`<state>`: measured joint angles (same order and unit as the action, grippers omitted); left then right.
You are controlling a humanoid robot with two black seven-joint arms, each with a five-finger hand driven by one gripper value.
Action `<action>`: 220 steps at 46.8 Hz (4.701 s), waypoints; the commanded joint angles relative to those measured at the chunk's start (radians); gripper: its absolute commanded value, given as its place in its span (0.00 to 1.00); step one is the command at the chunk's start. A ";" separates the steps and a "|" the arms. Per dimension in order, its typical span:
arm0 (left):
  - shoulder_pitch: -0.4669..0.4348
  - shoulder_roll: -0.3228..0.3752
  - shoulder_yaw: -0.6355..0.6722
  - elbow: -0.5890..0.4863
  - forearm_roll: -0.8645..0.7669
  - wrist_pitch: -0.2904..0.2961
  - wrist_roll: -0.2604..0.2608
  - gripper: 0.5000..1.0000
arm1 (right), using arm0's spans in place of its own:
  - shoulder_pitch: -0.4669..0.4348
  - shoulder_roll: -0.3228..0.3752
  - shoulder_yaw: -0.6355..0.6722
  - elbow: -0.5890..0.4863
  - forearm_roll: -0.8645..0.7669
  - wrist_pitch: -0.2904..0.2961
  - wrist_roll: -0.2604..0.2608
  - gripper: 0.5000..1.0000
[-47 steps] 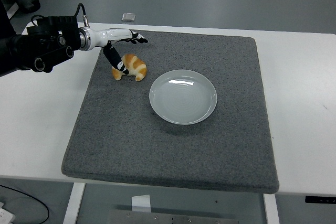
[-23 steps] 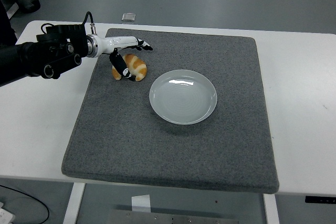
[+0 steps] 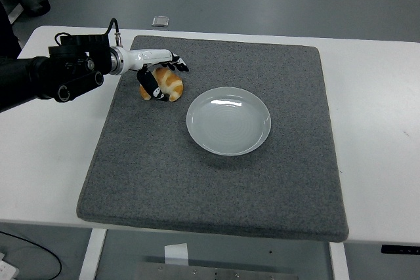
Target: Place the bread on the plate
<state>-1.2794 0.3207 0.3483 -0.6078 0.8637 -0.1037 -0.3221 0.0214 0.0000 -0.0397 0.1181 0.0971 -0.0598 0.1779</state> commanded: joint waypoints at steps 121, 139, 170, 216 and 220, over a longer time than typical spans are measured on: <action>-0.431 0.077 -0.045 -0.271 -0.022 -0.016 0.000 0.00 | 0.000 0.000 0.001 0.000 -0.001 0.000 0.000 0.86; -0.411 0.031 -0.045 -0.380 -0.020 -0.014 -0.006 0.00 | 0.000 0.000 0.000 0.000 0.001 0.000 0.000 0.86; -0.247 -0.066 -0.026 -0.366 0.075 -0.005 -0.009 0.00 | 0.000 0.000 0.001 0.000 0.001 0.000 0.000 0.86; -0.107 -0.131 -0.009 -0.277 0.173 0.001 -0.008 0.00 | 0.000 0.000 0.001 0.000 0.001 0.000 0.000 0.86; -0.107 -0.131 -0.009 -0.268 0.173 0.001 -0.008 0.00 | 0.000 0.000 0.000 0.000 0.001 0.000 0.000 0.86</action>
<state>-1.3868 0.1903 0.3389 -0.8819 1.0367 -0.1029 -0.3300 0.0215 0.0000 -0.0394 0.1181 0.0975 -0.0598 0.1779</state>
